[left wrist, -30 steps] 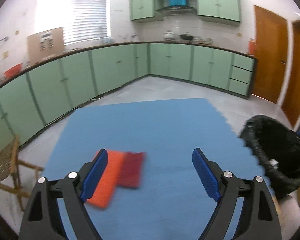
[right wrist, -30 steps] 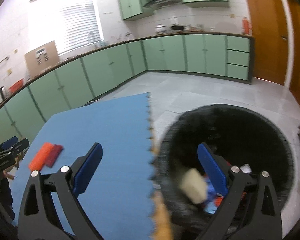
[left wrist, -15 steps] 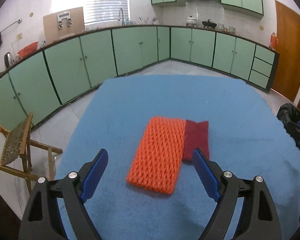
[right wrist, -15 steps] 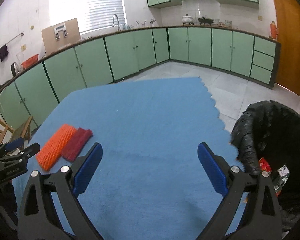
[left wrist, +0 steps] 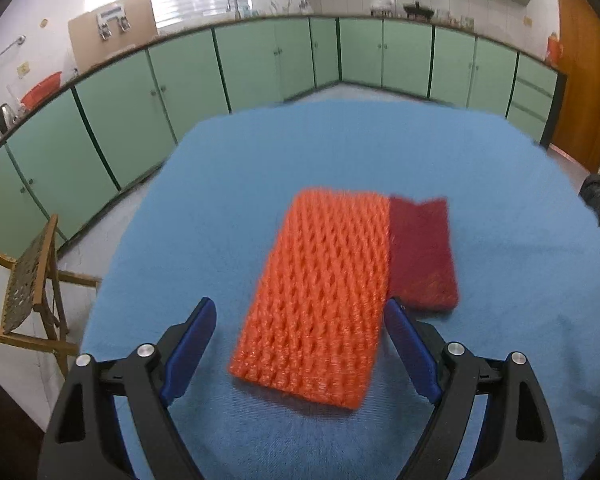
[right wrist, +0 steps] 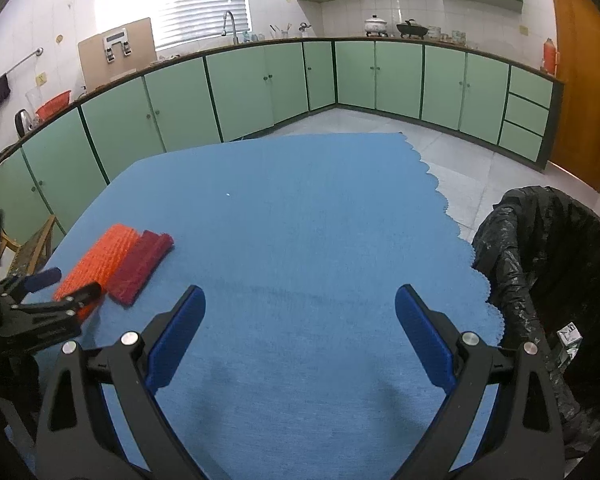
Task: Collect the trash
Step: 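Grasp the orange mesh sleeve with the left gripper and lift it, then grasp the dark red scouring pad with the right gripper while the left gripper holds the mesh sleeve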
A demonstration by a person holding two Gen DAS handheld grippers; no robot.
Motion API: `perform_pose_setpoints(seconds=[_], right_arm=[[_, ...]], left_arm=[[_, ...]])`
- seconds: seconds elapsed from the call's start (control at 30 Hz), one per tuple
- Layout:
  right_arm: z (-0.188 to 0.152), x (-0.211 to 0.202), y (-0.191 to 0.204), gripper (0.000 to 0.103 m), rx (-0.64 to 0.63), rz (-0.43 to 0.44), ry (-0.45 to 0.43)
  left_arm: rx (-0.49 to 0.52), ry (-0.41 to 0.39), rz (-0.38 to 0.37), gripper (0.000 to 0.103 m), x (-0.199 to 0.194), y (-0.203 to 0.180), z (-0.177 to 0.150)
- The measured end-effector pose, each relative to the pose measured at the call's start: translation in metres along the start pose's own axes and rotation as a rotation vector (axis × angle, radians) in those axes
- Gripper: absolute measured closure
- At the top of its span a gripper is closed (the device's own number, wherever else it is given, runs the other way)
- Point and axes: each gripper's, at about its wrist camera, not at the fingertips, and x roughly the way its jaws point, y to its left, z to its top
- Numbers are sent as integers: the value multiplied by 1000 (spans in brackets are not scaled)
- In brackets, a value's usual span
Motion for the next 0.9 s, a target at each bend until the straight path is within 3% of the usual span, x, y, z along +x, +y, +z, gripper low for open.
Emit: perform_pose_setpoints(seconds=[0.13, 0.2, 0.23, 0.3, 0.57, 0.9], right_arm=[[0, 0, 0, 10, -2, -3, 2], [0, 0, 2, 10, -11, -2, 2], [0, -1, 4, 10, -16, -1, 1], [0, -2, 7, 10, -30, 3, 0], [9, 1, 34, 10, -74, 38, -3], [18, 31, 118, 10, -115, 119, 28]], left_arm=[[-20, 23, -28, 22, 5, 5, 3], [-21, 14, -43, 44, 3, 7, 4], [-17, 9, -46, 49, 3, 7, 3], [-13, 1, -59, 81, 1, 6, 3], [-121, -37, -64, 84, -15, 32, 2], [-166, -25, 35, 84, -35, 72, -21]])
